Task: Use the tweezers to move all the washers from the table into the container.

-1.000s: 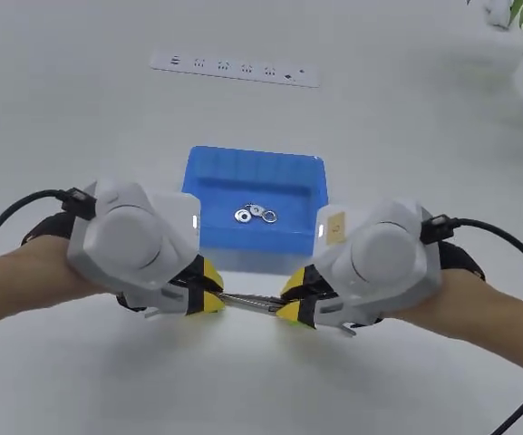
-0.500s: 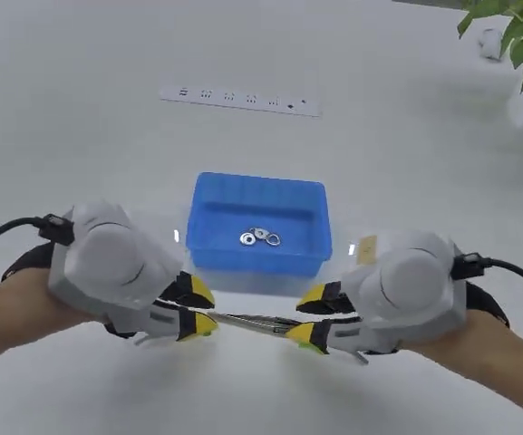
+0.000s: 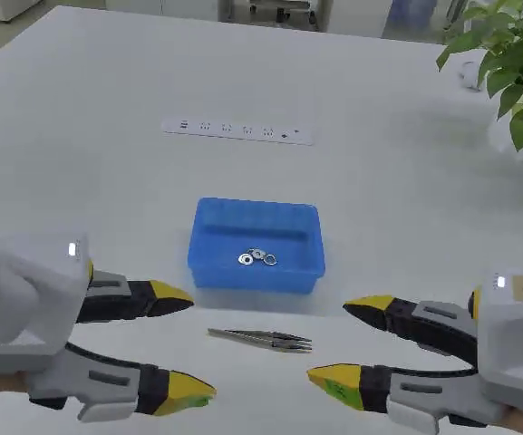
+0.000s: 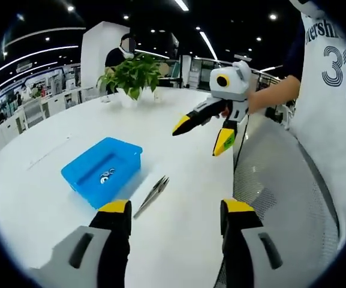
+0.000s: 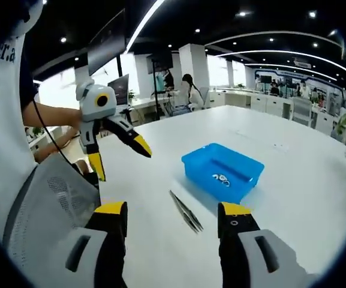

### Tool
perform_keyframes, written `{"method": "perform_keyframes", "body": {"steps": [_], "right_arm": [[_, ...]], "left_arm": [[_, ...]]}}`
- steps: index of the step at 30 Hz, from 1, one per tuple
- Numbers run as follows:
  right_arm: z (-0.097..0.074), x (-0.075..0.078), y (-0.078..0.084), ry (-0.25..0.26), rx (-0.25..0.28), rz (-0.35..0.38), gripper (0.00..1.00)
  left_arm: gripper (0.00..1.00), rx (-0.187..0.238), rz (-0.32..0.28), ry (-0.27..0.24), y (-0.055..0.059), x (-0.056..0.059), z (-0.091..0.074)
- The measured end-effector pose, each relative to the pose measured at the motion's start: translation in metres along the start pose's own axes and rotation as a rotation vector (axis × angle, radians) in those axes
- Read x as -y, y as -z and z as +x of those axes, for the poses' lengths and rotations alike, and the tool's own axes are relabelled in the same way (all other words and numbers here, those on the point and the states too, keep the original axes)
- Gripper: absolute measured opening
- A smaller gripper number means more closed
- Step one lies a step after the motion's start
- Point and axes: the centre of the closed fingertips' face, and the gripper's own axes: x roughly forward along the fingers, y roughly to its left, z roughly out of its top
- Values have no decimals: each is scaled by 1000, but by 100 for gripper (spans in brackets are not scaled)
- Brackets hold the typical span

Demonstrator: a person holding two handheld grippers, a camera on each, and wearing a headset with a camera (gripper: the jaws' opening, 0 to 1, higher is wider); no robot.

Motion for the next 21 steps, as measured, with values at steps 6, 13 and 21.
{"method": "perform_keyframes", "body": {"steps": [6, 13, 21], "right_arm": [[-5, -22, -6, 7, 9, -26, 73], [-10, -36, -10, 23, 28, -19, 92], [-18, -43, -2, 52, 11, -10, 98]], "left_arm": [[84, 8, -42, -27, 0, 19, -11], [99, 140, -106, -131, -24, 17, -29], [99, 72, -99, -137, -10, 34, -34]]}}
